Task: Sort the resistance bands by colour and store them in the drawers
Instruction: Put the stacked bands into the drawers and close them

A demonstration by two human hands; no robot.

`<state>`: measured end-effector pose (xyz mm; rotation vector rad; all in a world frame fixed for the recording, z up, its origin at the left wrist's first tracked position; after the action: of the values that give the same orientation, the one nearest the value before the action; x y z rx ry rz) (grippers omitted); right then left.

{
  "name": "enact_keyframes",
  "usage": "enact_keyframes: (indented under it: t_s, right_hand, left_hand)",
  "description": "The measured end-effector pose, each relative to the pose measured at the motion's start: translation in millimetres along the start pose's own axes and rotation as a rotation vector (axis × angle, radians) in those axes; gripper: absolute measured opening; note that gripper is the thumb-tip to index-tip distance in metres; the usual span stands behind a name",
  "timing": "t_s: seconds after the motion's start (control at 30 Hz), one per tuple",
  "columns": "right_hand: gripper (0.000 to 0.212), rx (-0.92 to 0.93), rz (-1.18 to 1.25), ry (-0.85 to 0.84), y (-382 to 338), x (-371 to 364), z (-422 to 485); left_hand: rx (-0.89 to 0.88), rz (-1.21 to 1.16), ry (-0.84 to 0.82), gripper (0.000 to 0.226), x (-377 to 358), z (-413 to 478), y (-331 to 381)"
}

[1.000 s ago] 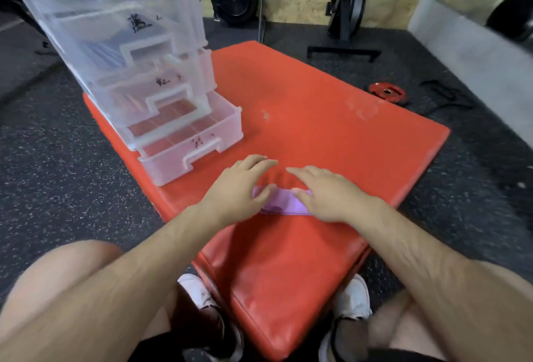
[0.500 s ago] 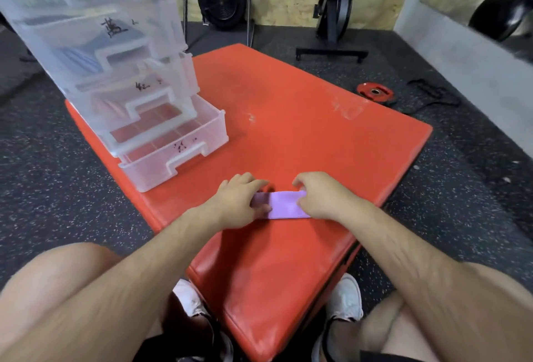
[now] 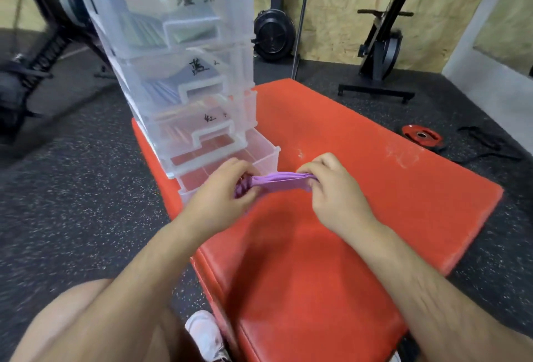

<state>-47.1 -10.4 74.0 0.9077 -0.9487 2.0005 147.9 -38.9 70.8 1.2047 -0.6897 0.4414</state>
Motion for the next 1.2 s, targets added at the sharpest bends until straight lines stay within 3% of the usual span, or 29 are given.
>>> enact_keyframes:
  t_s: [0.13, 0.27, 0.4, 0.57, 0.73, 0.87, 1.0, 1.1, 1.2]
  right_hand:
    - [0.030, 0.083, 0.066, 0.063, -24.9, -19.8, 54.2]
    - [0.028, 0.088, 0.091, 0.004, -34.1, -57.8, 108.3]
    - [0.043, 0.052, 0.075, -0.069, -32.4, -96.9, 126.8]
    - [0.041, 0.020, 0.012, 0.164, -43.5, -107.7, 87.3]
    - [0.024, 0.036, 0.103, 0.273, -78.7, -139.7, 44.3]
    - [0.024, 0.020, 0.150, 0.251, -96.7, -164.2, 37.9]
    - [0.039, -0.011, 0.190, 0.173, -99.5, -185.5, 48.2]
    - [0.050, -0.023, 0.201, 0.079, -101.1, -203.8, 68.1]
    - [0.056, -0.008, 0.169, 0.026, -106.5, -218.3, 91.1]
  left_hand:
    - [0.016, 0.026, 0.189, 0.027, 58.1, 8.8, -23.6]
    - [0.089, 0.089, 0.239, 0.029, 80.4, 19.9, -60.2]
    - [0.132, 0.111, 0.232, 0.025, 81.6, 27.2, -88.7]
    - [0.162, 0.138, 0.336, 0.009, 101.6, 29.3, -108.1]
    - [0.398, 0.091, 0.456, 0.008, 122.4, 29.0, -143.5]
    - [0.560, -0.059, 0.331, 0.046, 106.6, 47.1, -200.7]
    - [0.524, -0.194, 0.140, 0.075, 69.3, 83.5, -285.4]
    - [0.524, -0.274, 0.108, 0.074, 82.8, 63.9, -230.4]
    - [0.490, -0.325, 0.104, 0.068, 82.4, 63.7, -226.1]
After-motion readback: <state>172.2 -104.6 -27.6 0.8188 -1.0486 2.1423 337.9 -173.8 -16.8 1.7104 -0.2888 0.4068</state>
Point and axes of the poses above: each hand's wrist, its own z-axis towards the middle knuckle, its own x-axis out of the back of the hand, y = z × x, the point moved 8 cm from there along z, towards the middle knuckle, and after that the axes turned 14 degrees about x, right-handed, at the moved point
